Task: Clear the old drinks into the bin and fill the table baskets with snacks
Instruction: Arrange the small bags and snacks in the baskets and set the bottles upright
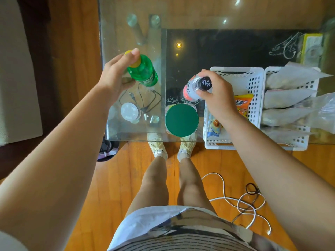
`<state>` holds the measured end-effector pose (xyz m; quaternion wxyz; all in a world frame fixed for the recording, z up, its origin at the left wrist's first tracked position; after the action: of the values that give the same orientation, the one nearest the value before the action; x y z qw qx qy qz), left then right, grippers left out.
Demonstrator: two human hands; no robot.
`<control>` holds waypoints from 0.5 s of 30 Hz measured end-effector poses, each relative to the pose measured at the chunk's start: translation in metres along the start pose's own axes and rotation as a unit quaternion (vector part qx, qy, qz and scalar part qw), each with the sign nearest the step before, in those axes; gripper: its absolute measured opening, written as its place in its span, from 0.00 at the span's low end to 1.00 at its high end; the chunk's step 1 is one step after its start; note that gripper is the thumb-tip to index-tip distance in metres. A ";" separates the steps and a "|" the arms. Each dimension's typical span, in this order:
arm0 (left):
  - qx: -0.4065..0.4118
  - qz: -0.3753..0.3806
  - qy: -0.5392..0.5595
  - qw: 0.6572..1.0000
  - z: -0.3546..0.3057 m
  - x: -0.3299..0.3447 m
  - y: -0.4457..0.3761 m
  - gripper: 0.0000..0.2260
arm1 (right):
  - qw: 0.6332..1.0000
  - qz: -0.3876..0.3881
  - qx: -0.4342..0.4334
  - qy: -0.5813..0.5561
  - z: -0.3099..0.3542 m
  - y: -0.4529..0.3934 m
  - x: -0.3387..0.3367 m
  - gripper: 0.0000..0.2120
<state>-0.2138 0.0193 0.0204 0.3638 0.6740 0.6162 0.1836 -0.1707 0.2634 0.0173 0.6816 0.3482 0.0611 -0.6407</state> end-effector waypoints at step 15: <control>0.020 0.101 -0.056 0.993 -0.003 0.079 0.023 0.17 | 1.000 -0.001 -0.007 0.021 0.007 0.011 -0.001 0.19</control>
<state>-0.1858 0.0970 0.0231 0.3635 0.7490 0.5276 0.1691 -0.1632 0.2597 0.0274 0.6822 0.3569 0.0802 -0.6331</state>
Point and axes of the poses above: each hand's wrist, its own y-axis away from the middle knuckle, its own x-axis out of the palm, z = x × y, the point moved 5 cm from there along -y, towards the middle knuckle, and after that the axes turned 9 degrees about -y, right-handed, at the moved point
